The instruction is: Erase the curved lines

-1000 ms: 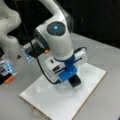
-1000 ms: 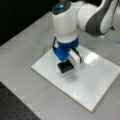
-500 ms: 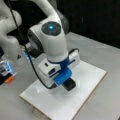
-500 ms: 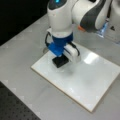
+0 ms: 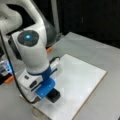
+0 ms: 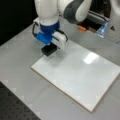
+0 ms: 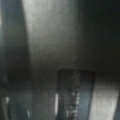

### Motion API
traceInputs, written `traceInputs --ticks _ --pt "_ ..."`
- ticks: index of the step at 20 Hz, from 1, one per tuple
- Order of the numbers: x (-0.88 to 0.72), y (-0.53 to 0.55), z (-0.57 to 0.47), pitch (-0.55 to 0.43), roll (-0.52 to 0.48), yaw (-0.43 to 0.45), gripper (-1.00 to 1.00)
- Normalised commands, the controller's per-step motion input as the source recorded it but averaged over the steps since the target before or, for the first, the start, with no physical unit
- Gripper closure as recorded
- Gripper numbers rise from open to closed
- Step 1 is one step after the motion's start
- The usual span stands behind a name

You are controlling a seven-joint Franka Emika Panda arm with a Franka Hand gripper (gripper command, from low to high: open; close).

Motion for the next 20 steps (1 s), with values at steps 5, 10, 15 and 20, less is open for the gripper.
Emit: traceInputs --ticks 5,10,15,20 --pt "0.18 -0.34 0.04 0.137 -0.006 0.286 1.0" --pt "0.21 -0.37 0.0 0.142 0.029 0.237 1.0" --pt "0.27 -0.42 -0.04 0.125 0.073 0.206 1.0" --pt "0.25 -0.29 -0.05 0.059 0.088 0.098 1.0"
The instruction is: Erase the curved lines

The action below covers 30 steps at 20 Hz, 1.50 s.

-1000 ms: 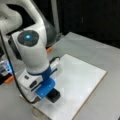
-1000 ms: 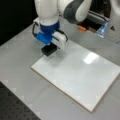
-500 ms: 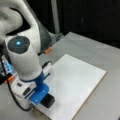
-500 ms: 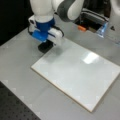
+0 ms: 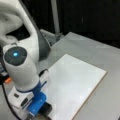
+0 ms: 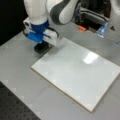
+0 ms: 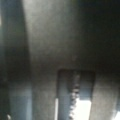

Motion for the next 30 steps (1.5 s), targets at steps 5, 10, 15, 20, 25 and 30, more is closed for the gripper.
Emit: traceInputs --ticks 5,10,15,20,25,30 --pt "0.19 -0.2 -0.05 0.037 0.114 0.065 1.0" --pt "0.13 -0.16 -0.08 0.019 0.135 0.028 1.0" --pt "0.13 -0.18 -0.11 -0.011 0.167 0.021 1.0" --pt "0.08 -0.18 -0.07 -0.038 0.168 0.011 1.0" --pt "0.0 -0.16 -0.04 -0.046 0.12 0.01 -1.0" --pt "-0.03 -0.06 0.0 -0.055 0.118 0.005 -1.0"
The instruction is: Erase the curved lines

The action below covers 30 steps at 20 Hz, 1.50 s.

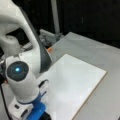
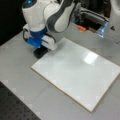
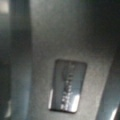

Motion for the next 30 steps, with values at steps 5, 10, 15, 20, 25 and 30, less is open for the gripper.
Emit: traceInputs --ticks 5,10,15,20,25,30 --pt "-0.11 0.05 0.04 -0.035 0.131 -0.016 -1.0" --pt "-0.19 0.15 0.11 -0.016 0.106 -0.07 -1.0" --pt "-0.2 0.22 0.36 0.042 0.036 -0.078 -1.0" --pt "-0.16 0.28 0.45 0.07 -0.087 -0.032 -1.0" --pt "-0.16 0.47 0.25 0.004 -0.139 -0.013 -1.0" --pt "-0.24 0.67 -0.01 -0.083 -0.107 -0.056 -1.0"
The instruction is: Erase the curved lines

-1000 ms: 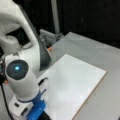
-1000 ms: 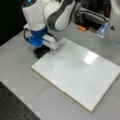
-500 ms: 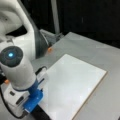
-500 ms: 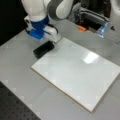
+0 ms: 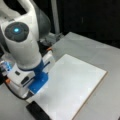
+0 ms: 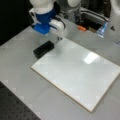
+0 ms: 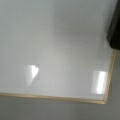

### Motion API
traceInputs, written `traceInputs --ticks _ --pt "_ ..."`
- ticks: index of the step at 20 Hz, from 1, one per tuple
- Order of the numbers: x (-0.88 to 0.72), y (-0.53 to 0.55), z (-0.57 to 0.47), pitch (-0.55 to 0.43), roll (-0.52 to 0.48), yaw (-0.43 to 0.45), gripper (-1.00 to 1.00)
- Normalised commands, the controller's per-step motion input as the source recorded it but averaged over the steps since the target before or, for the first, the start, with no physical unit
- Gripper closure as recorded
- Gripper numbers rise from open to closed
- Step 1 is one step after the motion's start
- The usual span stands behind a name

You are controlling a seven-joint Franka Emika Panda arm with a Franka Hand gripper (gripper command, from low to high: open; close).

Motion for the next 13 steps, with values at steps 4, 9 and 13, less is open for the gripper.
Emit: traceInputs --ticks 4,9,13 --pt "-0.3 0.68 0.02 -0.061 -0.105 -0.071 -1.0" --pt "-0.29 0.61 -0.01 -0.105 -0.051 -0.101 -1.0" --pt "-0.14 0.53 -0.12 -0.145 -0.15 -0.113 -1.0"
